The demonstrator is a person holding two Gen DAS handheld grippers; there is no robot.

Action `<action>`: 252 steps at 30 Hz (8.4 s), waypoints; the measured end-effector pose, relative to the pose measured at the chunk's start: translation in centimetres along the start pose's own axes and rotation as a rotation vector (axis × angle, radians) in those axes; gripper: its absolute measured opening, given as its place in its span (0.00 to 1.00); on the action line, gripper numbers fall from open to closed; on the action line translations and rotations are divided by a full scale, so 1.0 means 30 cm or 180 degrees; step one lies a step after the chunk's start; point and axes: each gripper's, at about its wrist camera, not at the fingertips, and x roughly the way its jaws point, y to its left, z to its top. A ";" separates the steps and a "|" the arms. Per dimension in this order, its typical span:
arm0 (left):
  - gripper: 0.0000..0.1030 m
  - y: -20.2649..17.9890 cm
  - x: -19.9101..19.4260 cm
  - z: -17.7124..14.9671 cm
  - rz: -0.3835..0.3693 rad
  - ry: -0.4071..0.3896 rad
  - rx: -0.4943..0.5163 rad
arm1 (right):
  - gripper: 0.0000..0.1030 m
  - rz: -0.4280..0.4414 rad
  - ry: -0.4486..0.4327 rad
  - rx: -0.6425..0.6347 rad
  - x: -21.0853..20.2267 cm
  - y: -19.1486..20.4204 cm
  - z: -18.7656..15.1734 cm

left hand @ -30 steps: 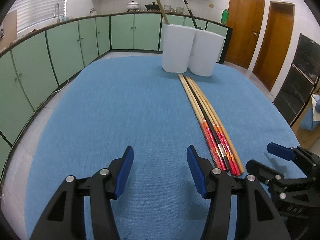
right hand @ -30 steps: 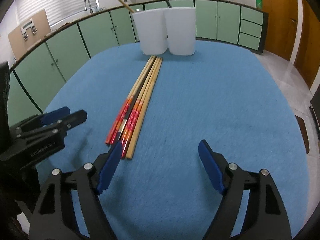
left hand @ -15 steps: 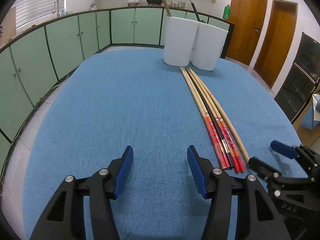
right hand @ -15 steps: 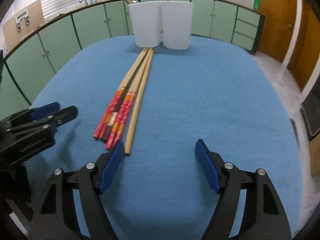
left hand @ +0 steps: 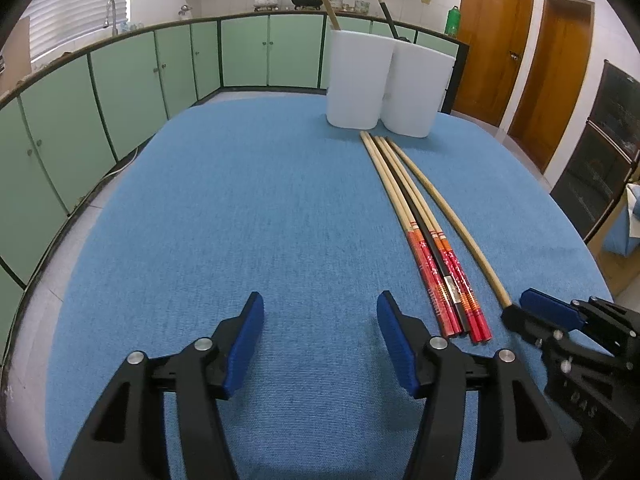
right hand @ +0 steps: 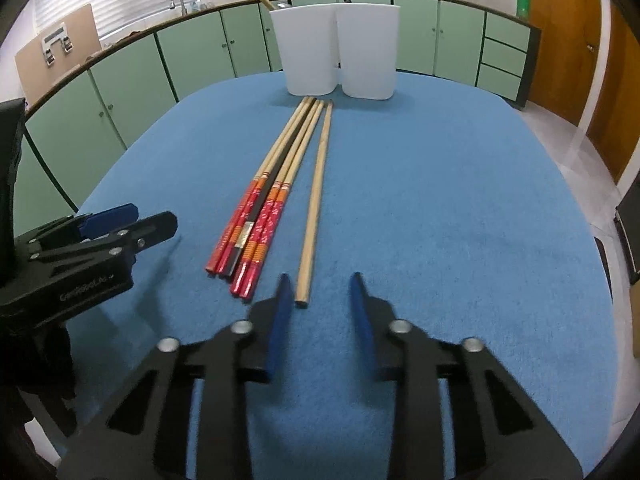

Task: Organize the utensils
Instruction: 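Grasp a wooden chopstick with the right gripper while the left grasps a red chopstick, then lift both chopsticks and drop them into the white utensil holder, then move both tools back over the remaining chopsticks on the mat, then grasp a red chopstick with the right gripper while the left grasps another red chopstick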

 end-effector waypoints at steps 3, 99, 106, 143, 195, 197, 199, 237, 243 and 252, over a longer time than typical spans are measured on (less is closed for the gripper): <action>0.57 -0.008 0.000 0.000 0.0007 0.0003 0.0046 | 0.06 -0.0017 -0.0011 -0.0034 -0.001 0.007 -0.001; 0.05 -0.131 -0.431 0.500 -0.0450 -0.1270 0.0361 | 0.06 0.0386 -0.1152 -0.0145 -0.511 -0.173 0.657; 0.05 -0.142 -0.470 0.627 -0.0477 -0.1508 0.0422 | 0.06 0.0339 -0.1452 -0.0196 -0.583 -0.195 0.812; 0.21 -0.112 -0.058 0.967 -0.0331 -0.1339 0.0281 | 0.41 0.0145 -0.1220 0.0223 -0.157 -0.332 1.050; 0.70 0.017 -0.017 -0.033 -0.0002 -0.0025 -0.0055 | 0.87 -0.0029 -0.0041 0.0107 -0.025 0.031 -0.019; 0.70 0.021 -0.011 -0.034 0.0004 0.0003 -0.0073 | 0.87 -0.0044 -0.0028 0.0101 -0.019 0.033 -0.015; 0.70 0.024 -0.003 -0.034 0.0000 0.0033 -0.0087 | 0.87 -0.0063 -0.0005 0.0082 -0.013 0.038 -0.013; 0.70 0.019 0.007 -0.028 0.0044 0.0087 -0.0024 | 0.41 0.0046 0.0008 0.0059 -0.011 0.052 -0.006; 0.70 0.019 0.007 -0.028 0.0041 0.0088 -0.0027 | 0.13 0.0021 0.0012 -0.0070 0.010 0.080 0.005; 0.70 -0.014 0.000 -0.026 -0.0029 0.0079 0.0068 | 0.05 -0.0068 -0.0018 0.0063 -0.012 -0.004 0.001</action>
